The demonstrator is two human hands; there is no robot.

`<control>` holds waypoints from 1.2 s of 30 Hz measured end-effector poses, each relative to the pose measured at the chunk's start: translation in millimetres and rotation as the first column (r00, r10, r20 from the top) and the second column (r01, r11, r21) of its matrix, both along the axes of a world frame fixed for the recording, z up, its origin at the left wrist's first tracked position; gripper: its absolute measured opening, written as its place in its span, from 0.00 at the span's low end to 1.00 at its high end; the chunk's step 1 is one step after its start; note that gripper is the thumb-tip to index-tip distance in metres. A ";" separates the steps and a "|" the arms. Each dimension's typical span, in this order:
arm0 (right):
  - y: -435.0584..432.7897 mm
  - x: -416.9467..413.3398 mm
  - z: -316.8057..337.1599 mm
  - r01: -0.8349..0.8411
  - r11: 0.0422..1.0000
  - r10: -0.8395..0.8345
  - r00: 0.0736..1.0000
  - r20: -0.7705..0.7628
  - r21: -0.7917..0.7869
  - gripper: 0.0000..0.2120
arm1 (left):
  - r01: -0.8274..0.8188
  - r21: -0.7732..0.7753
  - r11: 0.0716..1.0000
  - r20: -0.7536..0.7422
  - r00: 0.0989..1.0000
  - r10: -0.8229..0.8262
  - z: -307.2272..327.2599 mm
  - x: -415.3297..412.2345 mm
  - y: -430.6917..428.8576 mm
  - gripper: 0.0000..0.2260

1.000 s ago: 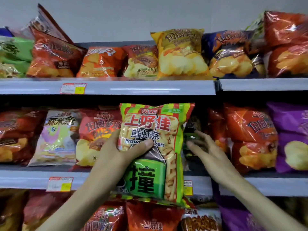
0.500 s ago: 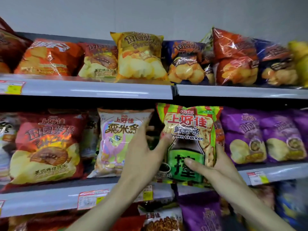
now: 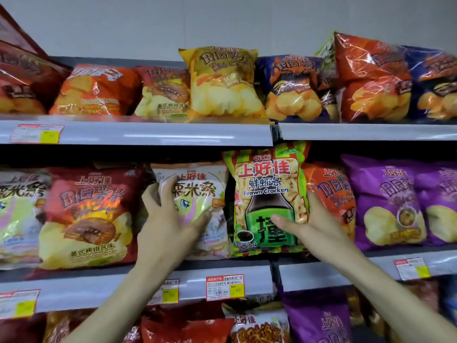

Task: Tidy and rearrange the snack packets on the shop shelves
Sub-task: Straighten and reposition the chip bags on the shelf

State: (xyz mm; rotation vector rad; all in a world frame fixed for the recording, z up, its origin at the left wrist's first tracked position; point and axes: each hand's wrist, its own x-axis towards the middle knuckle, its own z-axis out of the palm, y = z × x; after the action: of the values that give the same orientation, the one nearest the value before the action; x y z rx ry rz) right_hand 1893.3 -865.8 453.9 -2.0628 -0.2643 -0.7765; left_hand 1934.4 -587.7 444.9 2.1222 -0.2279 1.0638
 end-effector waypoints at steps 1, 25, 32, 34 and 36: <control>1.9 1.9 2.2 -0.016 1.000 0.016 1.000 -0.009 -0.008 0.34 | -0.031 0.008 0.999 0.013 0.999 0.031 -0.6 0.7 2.2 0.40; 32.0 31.4 -10.6 0.126 0.992 -0.126 0.983 -0.136 -0.008 0.31 | 0.001 -0.015 1.000 0.026 1.000 0.000 -7.8 4.9 17.2 0.35; 38.0 9.7 -26.3 0.126 0.978 -0.127 0.992 0.002 -0.165 0.39 | -0.047 0.100 0.994 0.080 0.996 0.039 -12.3 -7.5 21.7 0.39; 34.8 4.7 -29.9 0.137 0.972 -0.135 0.991 0.022 -0.190 0.38 | -0.098 0.155 0.983 0.142 0.987 0.076 -13.7 -11.1 20.6 0.39; 31.8 -1.0 -33.8 0.159 0.963 -0.145 0.987 0.075 -0.220 0.39 | -0.091 0.187 0.978 0.170 0.984 0.059 -13.8 -17.2 15.7 0.36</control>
State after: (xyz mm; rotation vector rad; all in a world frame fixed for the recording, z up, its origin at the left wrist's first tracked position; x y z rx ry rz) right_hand 1892.2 -833.9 420.1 -2.2972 -0.2370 -0.9377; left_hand 1917.2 -572.1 431.1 2.2317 -0.3447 1.3096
